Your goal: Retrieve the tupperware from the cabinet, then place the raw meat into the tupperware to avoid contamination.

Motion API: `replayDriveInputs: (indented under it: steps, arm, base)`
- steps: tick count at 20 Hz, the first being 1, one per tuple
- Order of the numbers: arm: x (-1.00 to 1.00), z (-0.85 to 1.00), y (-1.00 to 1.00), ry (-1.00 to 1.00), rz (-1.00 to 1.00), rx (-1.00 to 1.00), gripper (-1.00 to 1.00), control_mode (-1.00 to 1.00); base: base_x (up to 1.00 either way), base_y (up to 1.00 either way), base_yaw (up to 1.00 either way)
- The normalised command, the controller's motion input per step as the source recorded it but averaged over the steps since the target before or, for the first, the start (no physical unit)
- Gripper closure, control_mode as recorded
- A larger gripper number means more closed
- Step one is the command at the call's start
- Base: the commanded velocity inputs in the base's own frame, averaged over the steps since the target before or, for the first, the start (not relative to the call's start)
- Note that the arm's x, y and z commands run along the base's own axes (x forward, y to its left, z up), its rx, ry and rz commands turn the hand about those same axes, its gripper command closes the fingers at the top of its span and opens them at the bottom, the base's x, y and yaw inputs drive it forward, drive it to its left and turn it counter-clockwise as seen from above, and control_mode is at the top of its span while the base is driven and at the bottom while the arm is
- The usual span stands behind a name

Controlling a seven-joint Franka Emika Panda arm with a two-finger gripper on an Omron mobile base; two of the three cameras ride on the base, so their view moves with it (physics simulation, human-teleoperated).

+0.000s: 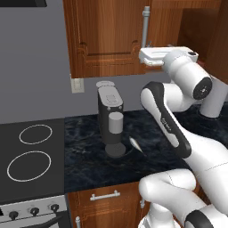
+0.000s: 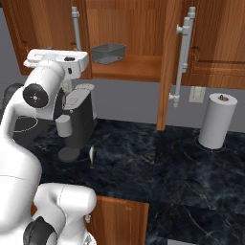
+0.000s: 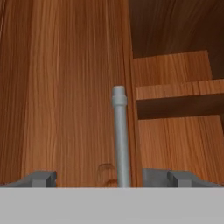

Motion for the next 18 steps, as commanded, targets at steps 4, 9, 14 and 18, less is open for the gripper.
replayDriveInputs:
  steps: [4,9,14,18]
  arm:
    - [0.44,-0.03,0.0,0.0,0.0,0.0,-1.0,-1.0]
    - [0.4,-0.04,0.0,0.02,0.0,0.0,-1.0,-1.0]
    - [0.43,-0.08,0.0,0.03,0.0,0.0,-1.0,-1.0]
    - [0.45,-0.07,0.0,0.04,0.0,0.0,-1.0,-1.0]
  base:
    - [0.0,0.0,0.0]
    - [0.0,0.0,0.0]
    - [0.0,0.0,0.0]
    - [0.0,0.0,0.0]
